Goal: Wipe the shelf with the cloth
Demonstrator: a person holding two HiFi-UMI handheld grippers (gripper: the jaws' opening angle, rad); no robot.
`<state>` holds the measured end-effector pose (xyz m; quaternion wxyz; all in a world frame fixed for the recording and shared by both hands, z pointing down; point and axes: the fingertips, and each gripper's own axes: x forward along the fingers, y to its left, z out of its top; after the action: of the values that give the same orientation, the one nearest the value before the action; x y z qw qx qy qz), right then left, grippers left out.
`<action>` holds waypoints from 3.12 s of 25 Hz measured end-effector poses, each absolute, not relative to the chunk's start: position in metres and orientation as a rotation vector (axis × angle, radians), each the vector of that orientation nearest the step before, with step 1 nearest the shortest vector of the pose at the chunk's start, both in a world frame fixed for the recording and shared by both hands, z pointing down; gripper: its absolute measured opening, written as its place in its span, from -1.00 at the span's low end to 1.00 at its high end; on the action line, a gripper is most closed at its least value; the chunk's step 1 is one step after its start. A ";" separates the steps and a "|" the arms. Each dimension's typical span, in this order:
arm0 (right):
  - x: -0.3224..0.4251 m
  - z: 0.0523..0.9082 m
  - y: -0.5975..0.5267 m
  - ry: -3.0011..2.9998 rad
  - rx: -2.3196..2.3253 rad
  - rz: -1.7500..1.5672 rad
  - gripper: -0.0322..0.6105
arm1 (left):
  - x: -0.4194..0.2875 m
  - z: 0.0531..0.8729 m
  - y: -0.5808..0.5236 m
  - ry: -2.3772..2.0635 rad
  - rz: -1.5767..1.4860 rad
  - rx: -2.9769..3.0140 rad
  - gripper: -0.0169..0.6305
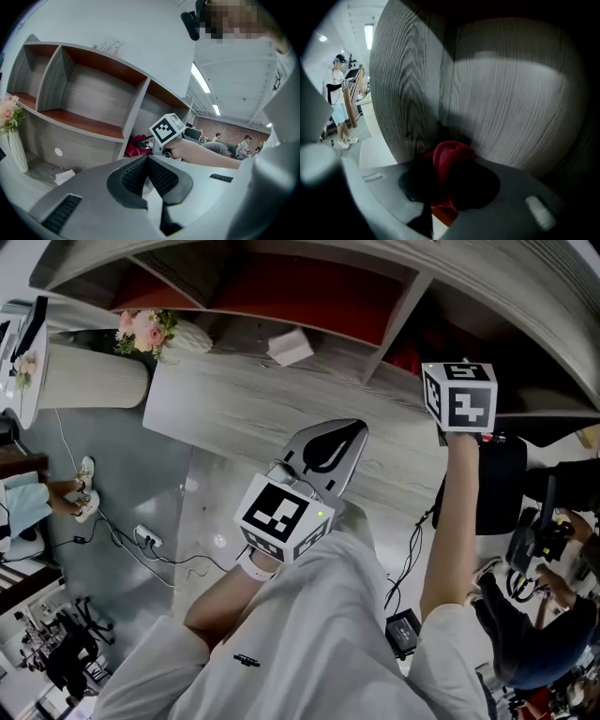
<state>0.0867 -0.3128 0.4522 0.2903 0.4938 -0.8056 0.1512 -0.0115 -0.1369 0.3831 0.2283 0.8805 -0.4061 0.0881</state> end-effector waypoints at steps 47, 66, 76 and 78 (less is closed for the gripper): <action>0.243 0.423 -0.242 -1.977 2.690 1.349 -0.58 | 0.009 0.386 -0.115 -0.992 0.293 2.463 -0.94; 0.260 0.335 -0.248 -2.044 3.042 1.570 -0.58 | -0.014 0.362 -0.113 -1.073 0.255 2.481 -0.94; 0.253 0.242 -0.236 -2.348 3.093 0.933 -0.58 | -0.015 0.352 -0.113 -1.084 0.230 2.492 -0.94; 0.255 0.242 -0.240 -2.369 3.098 0.992 -0.58 | -0.015 0.351 -0.114 -1.081 0.228 2.492 -0.94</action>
<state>0.2546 -0.2401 0.2419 -0.4271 0.6960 -0.5324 0.2230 -0.0152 -0.1136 0.3509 0.2064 0.8945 -0.3880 0.0818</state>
